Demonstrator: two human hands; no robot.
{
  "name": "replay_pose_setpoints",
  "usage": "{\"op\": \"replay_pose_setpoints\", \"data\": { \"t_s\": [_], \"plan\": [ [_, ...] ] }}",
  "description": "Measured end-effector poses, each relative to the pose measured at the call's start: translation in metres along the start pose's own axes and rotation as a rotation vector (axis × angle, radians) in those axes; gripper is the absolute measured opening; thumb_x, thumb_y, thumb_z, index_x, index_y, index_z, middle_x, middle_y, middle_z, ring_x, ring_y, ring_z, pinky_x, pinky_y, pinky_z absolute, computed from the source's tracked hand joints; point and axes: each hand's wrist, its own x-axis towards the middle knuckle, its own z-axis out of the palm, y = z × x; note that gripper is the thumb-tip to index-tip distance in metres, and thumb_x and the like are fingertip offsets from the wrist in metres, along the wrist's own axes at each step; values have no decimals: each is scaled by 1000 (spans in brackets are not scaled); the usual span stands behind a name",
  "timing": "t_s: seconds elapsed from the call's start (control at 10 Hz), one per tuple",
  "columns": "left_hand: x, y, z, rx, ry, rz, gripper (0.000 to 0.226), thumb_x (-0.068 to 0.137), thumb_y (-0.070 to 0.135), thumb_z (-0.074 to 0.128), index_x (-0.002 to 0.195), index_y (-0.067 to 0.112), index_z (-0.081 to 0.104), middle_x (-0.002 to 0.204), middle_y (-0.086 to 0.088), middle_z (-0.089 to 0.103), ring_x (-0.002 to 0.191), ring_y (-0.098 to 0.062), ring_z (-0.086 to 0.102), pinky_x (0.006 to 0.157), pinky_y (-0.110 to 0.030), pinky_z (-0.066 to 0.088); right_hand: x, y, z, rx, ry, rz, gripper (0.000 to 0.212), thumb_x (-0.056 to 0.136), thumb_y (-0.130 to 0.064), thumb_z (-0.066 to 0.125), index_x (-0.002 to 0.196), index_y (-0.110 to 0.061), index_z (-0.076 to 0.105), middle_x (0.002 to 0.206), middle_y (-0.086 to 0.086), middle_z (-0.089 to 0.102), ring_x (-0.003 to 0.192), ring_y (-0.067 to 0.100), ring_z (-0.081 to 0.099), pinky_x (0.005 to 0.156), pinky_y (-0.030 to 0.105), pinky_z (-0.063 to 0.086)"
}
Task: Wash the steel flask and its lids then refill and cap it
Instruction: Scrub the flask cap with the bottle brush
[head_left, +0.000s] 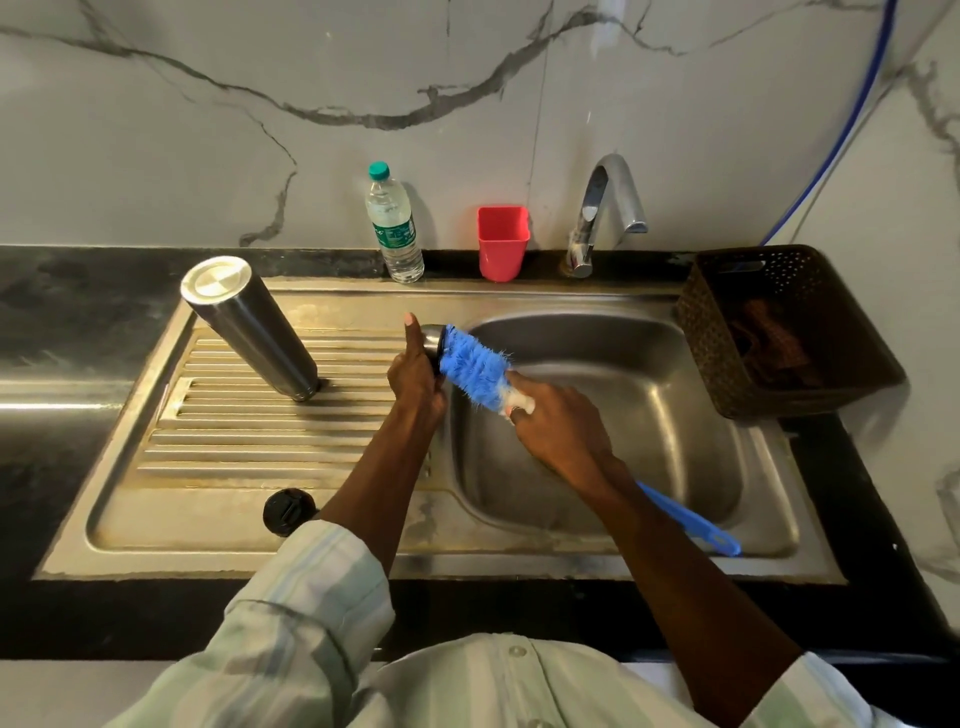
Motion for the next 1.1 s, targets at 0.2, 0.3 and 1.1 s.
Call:
{"op": "replay_pose_setpoints", "data": {
  "t_s": [0.2,0.3,1.1],
  "plan": [
    [-14,7,10,96,-293,-112,53,85,36,77,117,-3,61,110,-23,71,92,-32,73,79,-43,60,8,-10,0,-42,37,18,54,90,-29,54,143,-37,45,120,9,67,105,35,62,86,42,51],
    [-18,9,8,134,-380,-106,49,86,33,76,118,-1,59,107,-23,67,90,-29,71,79,-39,59,14,-11,8,313,-18,168,35,89,-28,58,123,-27,63,101,9,71,84,32,66,67,38,55],
    [-6,26,24,521,-287,3,57,80,40,80,117,1,63,108,-16,73,93,-26,73,79,-39,61,22,-15,38,15,122,106,55,93,-25,58,145,-30,42,98,5,63,84,26,61,71,39,53]
  ]
}}
